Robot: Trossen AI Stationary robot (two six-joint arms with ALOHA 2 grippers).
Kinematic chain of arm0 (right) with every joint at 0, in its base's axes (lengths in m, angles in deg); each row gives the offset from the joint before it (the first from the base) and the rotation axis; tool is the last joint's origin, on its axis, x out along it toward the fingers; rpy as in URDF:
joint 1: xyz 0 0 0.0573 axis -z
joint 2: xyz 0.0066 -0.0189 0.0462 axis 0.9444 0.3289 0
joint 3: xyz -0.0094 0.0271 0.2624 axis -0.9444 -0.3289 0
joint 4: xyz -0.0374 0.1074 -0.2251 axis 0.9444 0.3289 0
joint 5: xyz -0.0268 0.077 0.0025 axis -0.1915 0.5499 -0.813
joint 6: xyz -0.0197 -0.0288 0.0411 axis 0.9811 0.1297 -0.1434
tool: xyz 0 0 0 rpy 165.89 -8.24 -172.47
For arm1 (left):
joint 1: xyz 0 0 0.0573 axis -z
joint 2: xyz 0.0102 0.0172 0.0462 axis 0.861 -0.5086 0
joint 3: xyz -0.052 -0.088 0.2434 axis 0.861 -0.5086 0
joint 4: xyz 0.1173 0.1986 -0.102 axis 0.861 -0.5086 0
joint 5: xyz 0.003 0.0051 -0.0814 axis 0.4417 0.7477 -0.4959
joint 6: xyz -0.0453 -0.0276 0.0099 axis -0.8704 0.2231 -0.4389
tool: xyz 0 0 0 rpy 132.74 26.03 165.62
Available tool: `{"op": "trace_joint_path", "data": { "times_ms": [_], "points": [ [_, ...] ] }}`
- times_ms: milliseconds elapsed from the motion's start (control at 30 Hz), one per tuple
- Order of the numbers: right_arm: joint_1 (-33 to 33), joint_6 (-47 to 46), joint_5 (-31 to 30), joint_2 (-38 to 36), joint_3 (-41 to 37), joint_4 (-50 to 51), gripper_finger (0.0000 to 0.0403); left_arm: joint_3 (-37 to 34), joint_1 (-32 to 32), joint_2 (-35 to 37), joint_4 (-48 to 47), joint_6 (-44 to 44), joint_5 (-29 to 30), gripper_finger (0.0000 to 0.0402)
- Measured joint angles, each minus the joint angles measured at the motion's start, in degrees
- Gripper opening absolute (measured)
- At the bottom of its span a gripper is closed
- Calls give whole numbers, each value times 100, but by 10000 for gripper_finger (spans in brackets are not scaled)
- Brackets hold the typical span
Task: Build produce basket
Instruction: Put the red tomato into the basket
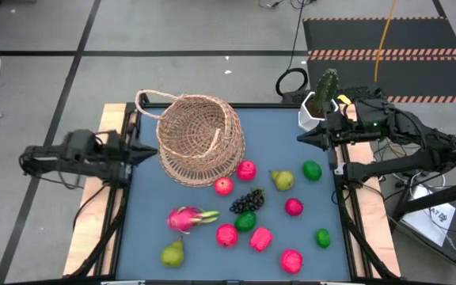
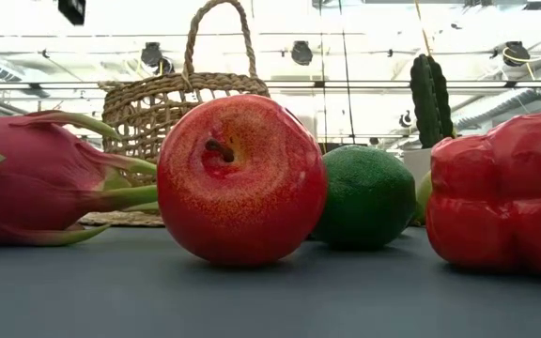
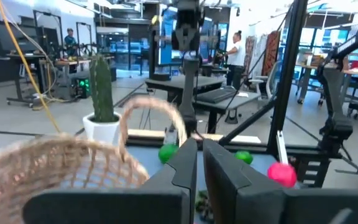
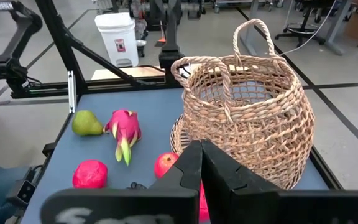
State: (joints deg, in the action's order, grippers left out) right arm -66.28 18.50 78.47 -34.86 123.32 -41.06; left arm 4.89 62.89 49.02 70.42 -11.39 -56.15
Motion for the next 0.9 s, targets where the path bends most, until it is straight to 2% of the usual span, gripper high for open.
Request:
{"op": "trace_joint_path", "data": {
  "times_ms": [267, 533, 700, 900],
  "points": [
    [0, 0, 7, 4, 0, 0, 0, 2026, -2, -1288, -1267, 381, 2, 30],
    [0, 5, 10, 32, -2, 0, 0, 3603, -2, -2445, -2608, 448, 4, 30],
    [0, 88, 11, 137, -2, 0, 0, 4194, -2, -2955, -2780, 526, 65, 30],
    [-42, 88, 11, 324, -2, 0, 0, 4216, 41, -3265, -2774, 545, 100, 31]
  ]
}}
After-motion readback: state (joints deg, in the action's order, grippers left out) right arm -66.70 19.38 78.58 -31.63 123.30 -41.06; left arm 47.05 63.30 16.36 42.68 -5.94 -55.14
